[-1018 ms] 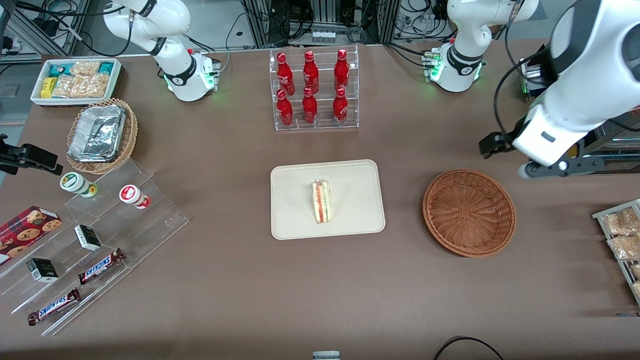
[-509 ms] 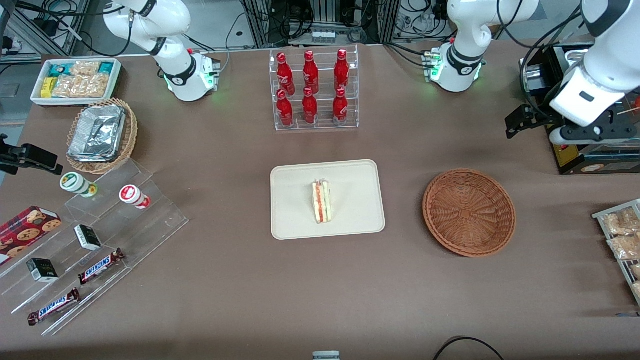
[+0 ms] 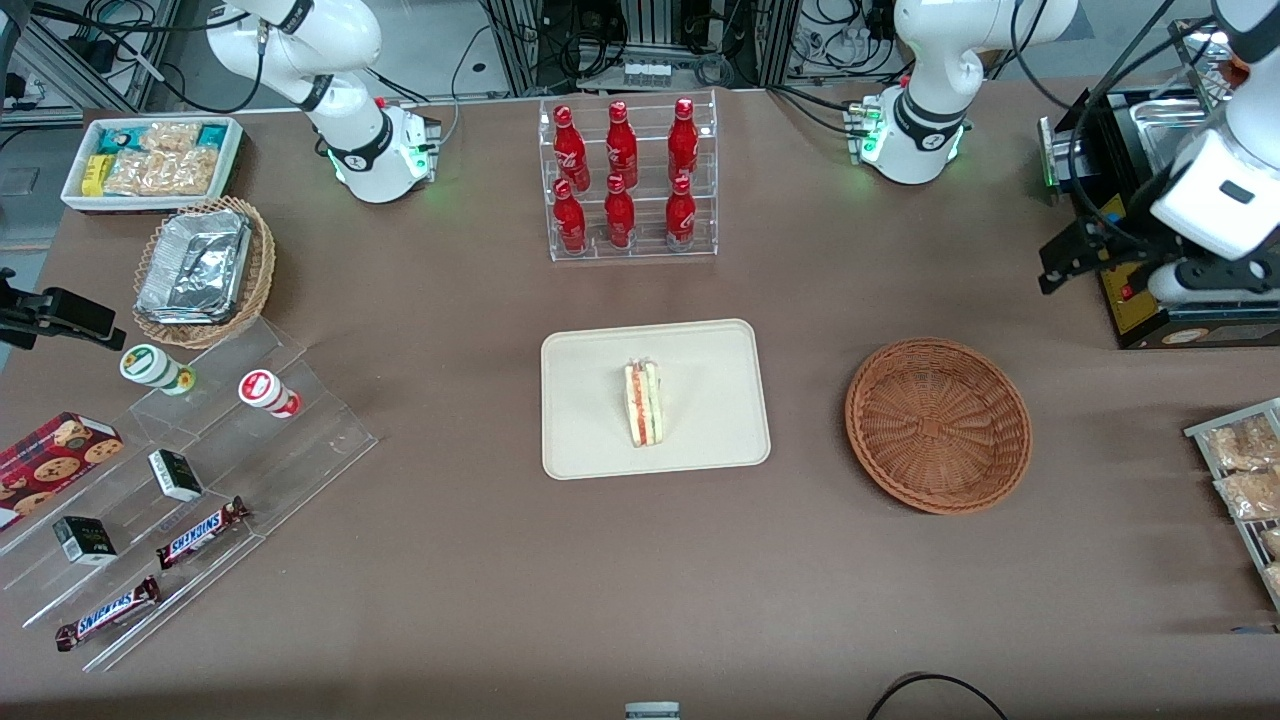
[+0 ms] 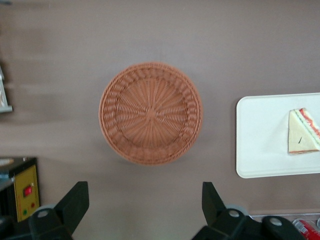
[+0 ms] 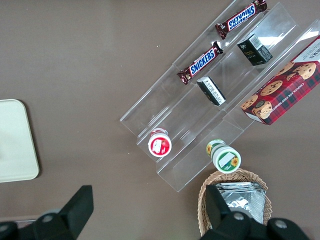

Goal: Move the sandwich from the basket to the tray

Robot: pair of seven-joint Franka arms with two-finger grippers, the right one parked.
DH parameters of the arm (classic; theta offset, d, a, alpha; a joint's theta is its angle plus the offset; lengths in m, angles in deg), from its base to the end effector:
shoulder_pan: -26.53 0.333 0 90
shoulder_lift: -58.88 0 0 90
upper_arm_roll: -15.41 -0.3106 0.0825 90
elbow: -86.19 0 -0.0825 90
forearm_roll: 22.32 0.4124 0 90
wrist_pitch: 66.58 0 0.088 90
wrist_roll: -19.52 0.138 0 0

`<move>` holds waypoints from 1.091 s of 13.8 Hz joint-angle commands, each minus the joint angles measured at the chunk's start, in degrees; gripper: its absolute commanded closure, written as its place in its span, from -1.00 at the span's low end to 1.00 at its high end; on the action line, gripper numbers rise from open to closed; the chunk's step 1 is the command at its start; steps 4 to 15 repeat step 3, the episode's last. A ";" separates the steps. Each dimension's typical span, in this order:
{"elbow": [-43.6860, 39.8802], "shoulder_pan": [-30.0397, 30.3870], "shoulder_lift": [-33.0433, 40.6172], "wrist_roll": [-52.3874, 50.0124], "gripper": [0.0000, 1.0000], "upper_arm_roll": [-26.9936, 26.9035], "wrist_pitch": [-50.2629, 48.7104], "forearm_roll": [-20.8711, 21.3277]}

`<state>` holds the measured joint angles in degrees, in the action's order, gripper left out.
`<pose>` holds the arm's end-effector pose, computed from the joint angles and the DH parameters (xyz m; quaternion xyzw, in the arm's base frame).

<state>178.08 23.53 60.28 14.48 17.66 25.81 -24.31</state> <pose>0.5776 -0.0580 0.5896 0.9997 -0.0014 0.0150 0.0183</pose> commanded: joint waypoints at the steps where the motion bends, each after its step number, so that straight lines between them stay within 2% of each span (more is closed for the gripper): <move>1: -4.43 -0.60 -3.69 2.05 -1.00 -0.49 -1.95 0.14; 15: -4.87 -0.34 -3.69 2.06 -1.00 -0.58 -1.95 -0.29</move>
